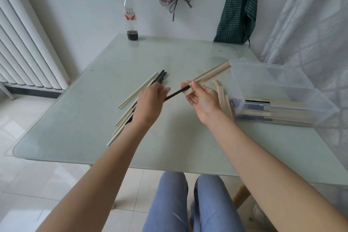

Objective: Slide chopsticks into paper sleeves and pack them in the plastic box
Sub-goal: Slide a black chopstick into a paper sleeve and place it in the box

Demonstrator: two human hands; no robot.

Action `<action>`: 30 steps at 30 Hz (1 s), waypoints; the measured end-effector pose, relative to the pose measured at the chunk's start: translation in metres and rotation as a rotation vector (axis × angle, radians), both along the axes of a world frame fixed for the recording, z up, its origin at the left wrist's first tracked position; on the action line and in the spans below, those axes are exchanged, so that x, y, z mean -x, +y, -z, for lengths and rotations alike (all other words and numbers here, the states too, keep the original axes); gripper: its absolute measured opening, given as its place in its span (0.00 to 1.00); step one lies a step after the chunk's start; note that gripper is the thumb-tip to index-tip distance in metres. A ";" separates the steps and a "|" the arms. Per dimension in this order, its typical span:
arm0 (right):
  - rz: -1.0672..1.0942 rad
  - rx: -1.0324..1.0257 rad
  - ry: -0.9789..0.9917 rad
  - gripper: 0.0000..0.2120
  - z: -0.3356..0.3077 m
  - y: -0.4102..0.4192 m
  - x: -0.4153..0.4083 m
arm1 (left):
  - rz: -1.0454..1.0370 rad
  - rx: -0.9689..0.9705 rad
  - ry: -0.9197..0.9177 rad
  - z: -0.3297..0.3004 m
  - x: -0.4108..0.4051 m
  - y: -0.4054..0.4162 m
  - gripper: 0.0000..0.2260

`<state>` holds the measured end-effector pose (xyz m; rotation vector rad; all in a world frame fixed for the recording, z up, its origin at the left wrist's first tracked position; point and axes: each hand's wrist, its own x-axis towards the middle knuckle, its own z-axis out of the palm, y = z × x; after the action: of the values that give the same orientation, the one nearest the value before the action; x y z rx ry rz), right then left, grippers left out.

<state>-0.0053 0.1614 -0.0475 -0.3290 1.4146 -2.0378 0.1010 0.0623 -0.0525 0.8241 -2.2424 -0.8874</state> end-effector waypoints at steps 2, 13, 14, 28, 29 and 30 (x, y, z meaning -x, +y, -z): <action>0.020 -0.024 0.002 0.08 0.001 0.000 0.001 | -0.131 0.056 -0.115 0.006 -0.002 -0.010 0.08; -0.001 -0.145 0.044 0.09 0.011 -0.003 0.002 | -0.249 0.173 -0.681 0.020 -0.003 -0.023 0.12; -0.003 -0.148 0.044 0.09 0.011 -0.003 0.002 | -0.249 0.171 -0.695 0.019 -0.002 -0.023 0.12; 0.021 -0.184 0.008 0.08 0.015 0.000 0.006 | -0.153 -0.257 -0.100 0.004 0.013 -0.007 0.06; 0.028 -0.184 0.008 0.07 0.015 0.001 0.006 | -0.103 -0.378 0.004 0.003 0.017 -0.004 0.08; 0.038 -0.186 0.007 0.07 0.015 0.001 0.007 | -0.061 -0.535 0.133 0.000 0.019 -0.002 0.10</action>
<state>-0.0125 0.1629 -0.0624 -0.2318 1.6118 -1.9180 0.0818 0.0604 -0.0526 1.0216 -1.8728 -1.4978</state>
